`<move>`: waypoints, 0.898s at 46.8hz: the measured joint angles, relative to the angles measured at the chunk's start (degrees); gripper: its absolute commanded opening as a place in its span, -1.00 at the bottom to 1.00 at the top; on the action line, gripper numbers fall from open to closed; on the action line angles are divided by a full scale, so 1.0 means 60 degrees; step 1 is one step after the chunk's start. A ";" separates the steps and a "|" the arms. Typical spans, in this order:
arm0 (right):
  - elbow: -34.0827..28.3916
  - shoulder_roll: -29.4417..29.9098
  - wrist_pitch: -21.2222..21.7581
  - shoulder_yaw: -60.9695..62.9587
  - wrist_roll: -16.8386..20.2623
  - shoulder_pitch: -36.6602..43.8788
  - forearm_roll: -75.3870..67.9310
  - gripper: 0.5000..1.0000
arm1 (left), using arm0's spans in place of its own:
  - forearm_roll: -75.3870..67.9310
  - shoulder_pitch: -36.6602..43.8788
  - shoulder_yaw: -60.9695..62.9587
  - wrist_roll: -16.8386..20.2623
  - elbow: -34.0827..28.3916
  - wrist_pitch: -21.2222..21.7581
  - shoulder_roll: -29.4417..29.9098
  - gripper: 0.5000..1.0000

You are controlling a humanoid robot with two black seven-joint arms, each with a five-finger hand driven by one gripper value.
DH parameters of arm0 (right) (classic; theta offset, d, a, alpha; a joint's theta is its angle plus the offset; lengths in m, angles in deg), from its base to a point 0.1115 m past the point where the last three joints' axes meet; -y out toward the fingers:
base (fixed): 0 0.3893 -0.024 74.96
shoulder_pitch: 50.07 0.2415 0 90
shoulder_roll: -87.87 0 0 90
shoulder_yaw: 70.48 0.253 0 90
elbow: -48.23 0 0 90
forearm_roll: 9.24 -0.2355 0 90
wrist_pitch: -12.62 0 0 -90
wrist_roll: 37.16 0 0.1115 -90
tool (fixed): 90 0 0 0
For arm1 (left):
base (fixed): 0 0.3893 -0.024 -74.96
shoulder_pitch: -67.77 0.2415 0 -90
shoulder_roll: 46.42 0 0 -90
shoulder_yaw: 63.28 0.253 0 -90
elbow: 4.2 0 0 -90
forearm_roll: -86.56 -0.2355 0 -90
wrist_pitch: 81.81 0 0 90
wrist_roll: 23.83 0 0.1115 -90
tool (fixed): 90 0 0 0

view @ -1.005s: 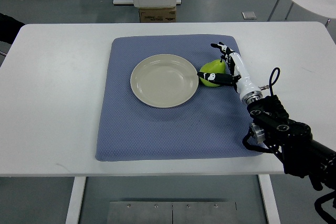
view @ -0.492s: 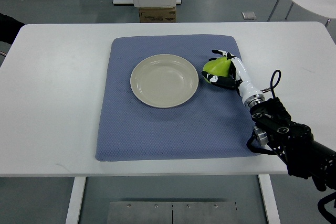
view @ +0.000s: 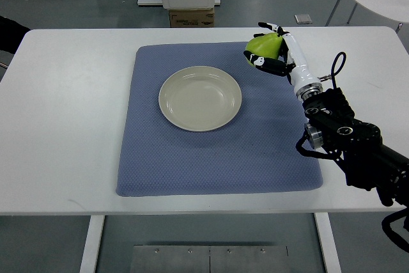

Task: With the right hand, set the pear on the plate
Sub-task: 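Carry the pear over the cream plate with the right hand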

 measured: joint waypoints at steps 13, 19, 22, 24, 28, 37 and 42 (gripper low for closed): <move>-0.0391 0.0000 0.0209 -0.0067 0.0156 0.0129 -0.0017 -1.00 | 0.0000 0.0002 0.0000 0.0000 0.0000 0.0000 0.0000 1.00; -0.0623 0.0000 0.0535 -0.0068 0.0250 0.0162 -0.0026 -1.00 | 0.0000 0.0001 0.0000 0.0000 0.0000 0.0000 0.0000 1.00; -0.0671 0.0000 0.0745 -0.0075 0.0261 0.0215 -0.0023 -1.00 | 0.0000 0.0001 0.0000 0.0000 0.0000 0.0000 0.0000 1.00; -0.0701 -0.0001 0.0906 -0.0083 0.0264 0.0235 -0.0021 -1.00 | 0.0000 0.0002 0.0001 0.0000 0.0000 0.0000 0.0000 1.00; -0.0767 -0.0001 0.1247 -0.0245 0.0314 0.0294 -0.0017 -1.00 | 0.0000 0.0001 0.0000 0.0000 0.0000 0.0000 0.0000 1.00; -0.0792 -0.0001 0.2112 -0.0738 0.0428 0.0447 -0.0002 -1.00 | 0.0000 0.0002 0.0000 0.0000 0.0000 0.0000 0.0000 1.00; -0.0795 -0.0001 0.2563 -0.0793 0.0526 0.0545 0.0006 -1.00 | 0.0000 0.0002 0.0000 0.0000 0.0000 0.0000 0.0000 1.00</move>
